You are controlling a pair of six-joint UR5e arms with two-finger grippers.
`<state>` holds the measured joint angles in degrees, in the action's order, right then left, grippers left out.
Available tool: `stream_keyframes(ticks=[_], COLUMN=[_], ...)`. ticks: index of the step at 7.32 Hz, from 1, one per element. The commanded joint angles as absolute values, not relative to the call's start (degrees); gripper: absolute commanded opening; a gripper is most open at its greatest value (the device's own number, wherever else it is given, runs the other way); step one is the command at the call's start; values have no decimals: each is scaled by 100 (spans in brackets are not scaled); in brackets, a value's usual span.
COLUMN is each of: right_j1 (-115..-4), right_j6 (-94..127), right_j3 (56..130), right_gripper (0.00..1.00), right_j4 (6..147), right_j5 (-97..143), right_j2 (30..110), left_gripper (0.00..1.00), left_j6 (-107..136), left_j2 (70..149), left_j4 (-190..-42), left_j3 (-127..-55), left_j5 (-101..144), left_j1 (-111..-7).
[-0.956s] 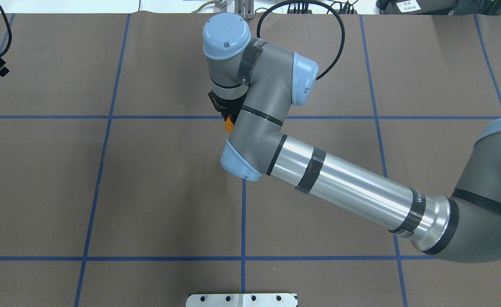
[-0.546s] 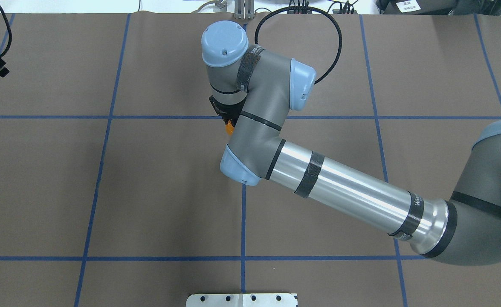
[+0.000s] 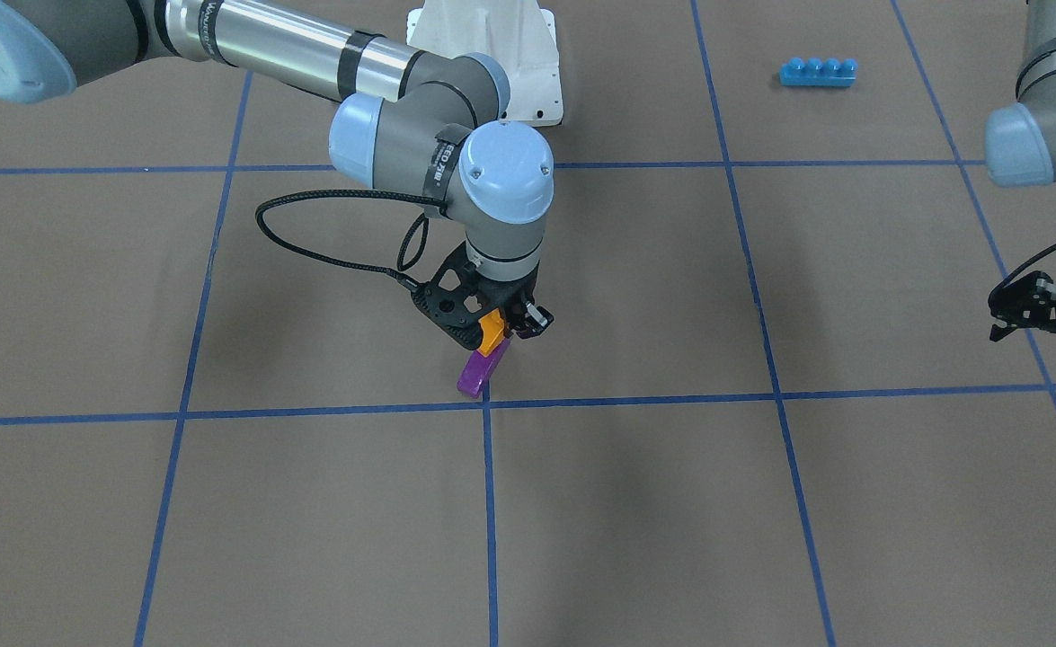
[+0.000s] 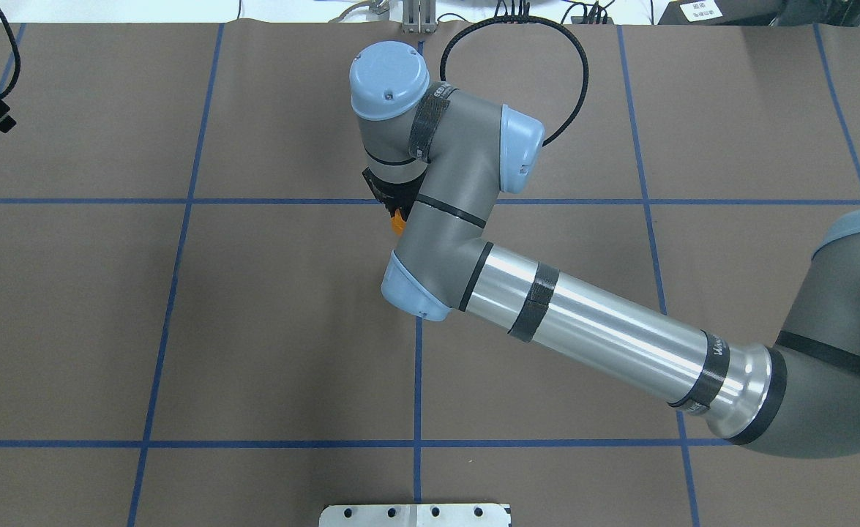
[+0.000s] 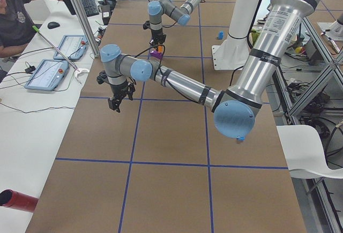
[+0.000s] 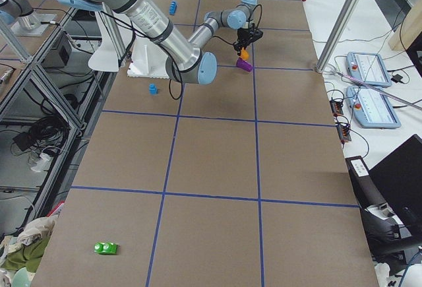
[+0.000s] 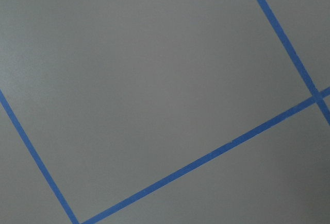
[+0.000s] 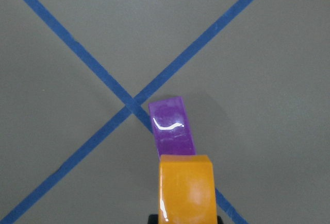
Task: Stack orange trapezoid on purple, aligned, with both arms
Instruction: 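Align and lower the orange block onto the purple block with the right gripper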
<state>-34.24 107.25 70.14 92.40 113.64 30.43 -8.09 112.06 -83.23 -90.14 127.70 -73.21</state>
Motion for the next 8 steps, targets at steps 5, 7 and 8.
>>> stream_keyframes(ticks=[5, 7, 8], right_j1=[-3375, -3375, -3375], right_j6=[10705, 10661, 10644], right_j3=[7014, 7005, 7014], right_gripper=[0, 0, 0], right_j4=[9211, 9202, 9202], right_j5=[11364, 11356, 11355], right_j2=[3129, 3129, 3129], left_gripper=[100, 100, 100], left_j6=[-809, -809, -809], left_j2=[11206, 11206, 11206], left_j4=[-8323, -8323, -8323], left_j3=[-9035, -9044, -9044], left_j5=[12771, 12771, 12762], left_j1=[-7304, -7304, -7304])
